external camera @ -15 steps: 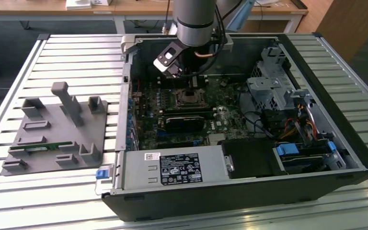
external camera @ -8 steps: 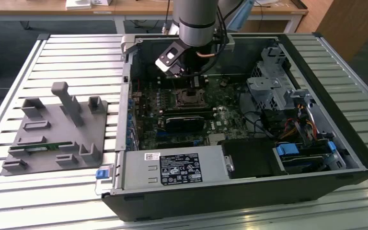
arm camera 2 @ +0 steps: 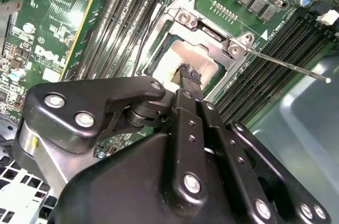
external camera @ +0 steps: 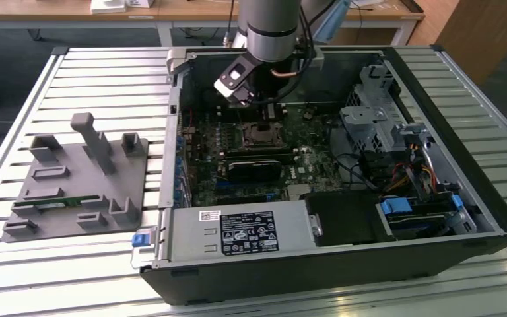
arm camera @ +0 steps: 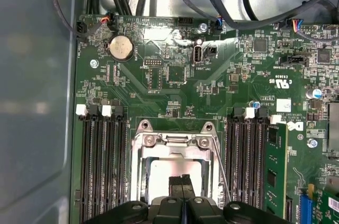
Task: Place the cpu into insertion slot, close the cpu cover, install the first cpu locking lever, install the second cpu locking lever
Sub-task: 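Install the first cpu locking lever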
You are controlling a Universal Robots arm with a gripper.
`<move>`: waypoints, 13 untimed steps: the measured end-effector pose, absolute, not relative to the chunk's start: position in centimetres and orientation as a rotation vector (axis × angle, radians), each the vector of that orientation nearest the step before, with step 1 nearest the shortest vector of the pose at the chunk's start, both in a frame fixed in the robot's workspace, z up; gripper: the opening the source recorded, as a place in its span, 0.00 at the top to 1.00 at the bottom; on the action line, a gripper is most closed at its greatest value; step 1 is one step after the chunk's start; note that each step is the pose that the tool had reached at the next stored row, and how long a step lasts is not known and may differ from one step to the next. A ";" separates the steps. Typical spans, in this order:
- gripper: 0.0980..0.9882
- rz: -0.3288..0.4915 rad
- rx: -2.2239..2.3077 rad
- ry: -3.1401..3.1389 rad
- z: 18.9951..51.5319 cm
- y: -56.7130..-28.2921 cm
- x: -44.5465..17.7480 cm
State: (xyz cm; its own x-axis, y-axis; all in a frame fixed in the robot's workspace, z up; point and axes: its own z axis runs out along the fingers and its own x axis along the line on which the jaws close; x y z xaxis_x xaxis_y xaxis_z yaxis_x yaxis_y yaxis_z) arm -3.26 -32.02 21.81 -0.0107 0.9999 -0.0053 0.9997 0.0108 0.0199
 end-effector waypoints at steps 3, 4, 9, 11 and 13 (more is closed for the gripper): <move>0.99 0.016 2.197 2.221 22.1 -32.0 -3.3; 0.99 0.016 2.197 2.221 22.2 -32.0 -3.3; 0.99 0.016 2.197 2.221 22.9 -32.0 -3.3; 0.99 0.016 2.197 2.221 23.2 -32.0 -3.3; 0.99 0.016 2.197 2.221 23.7 -32.0 -3.3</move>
